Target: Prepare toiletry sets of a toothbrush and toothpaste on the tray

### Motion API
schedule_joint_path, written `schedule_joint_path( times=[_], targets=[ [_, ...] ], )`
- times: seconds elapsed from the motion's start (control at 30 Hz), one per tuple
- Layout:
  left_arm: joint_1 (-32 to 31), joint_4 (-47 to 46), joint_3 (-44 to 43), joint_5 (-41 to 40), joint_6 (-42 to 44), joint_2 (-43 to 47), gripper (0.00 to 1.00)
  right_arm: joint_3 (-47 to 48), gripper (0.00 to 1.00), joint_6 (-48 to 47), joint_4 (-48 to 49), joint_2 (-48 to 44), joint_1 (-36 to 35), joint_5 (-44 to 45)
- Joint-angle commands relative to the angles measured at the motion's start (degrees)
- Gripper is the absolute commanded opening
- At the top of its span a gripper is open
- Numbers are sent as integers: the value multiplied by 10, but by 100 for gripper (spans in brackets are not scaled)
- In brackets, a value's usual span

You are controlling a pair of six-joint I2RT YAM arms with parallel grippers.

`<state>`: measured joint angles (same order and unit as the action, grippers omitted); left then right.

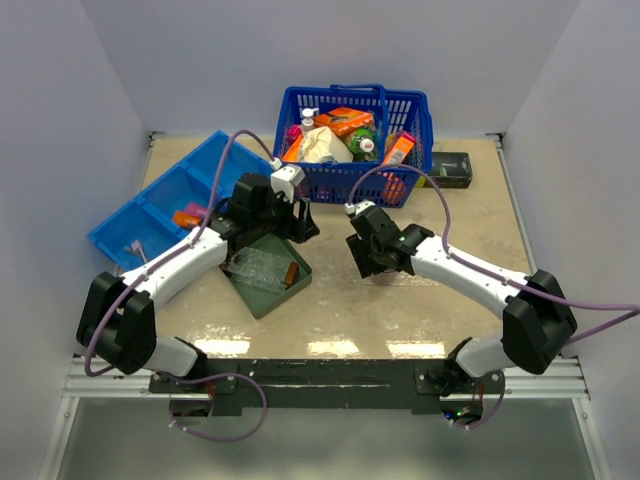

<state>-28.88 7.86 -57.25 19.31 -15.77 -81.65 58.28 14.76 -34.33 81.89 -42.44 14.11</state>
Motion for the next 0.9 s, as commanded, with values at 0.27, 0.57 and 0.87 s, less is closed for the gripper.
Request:
schedule_joint_path(
  times=[0.27, 0.57, 0.87],
  targets=[
    [7, -11, -4, 8, 11, -2, 74, 53, 36, -3, -38, 48, 0, 3],
    [7, -8, -3, 8, 13, 1, 74, 109, 12, 73, -25, 105, 2, 39],
    [7, -8, -1, 9, 12, 9, 74, 107, 35, 139, 21, 93, 21, 53]
  ],
)
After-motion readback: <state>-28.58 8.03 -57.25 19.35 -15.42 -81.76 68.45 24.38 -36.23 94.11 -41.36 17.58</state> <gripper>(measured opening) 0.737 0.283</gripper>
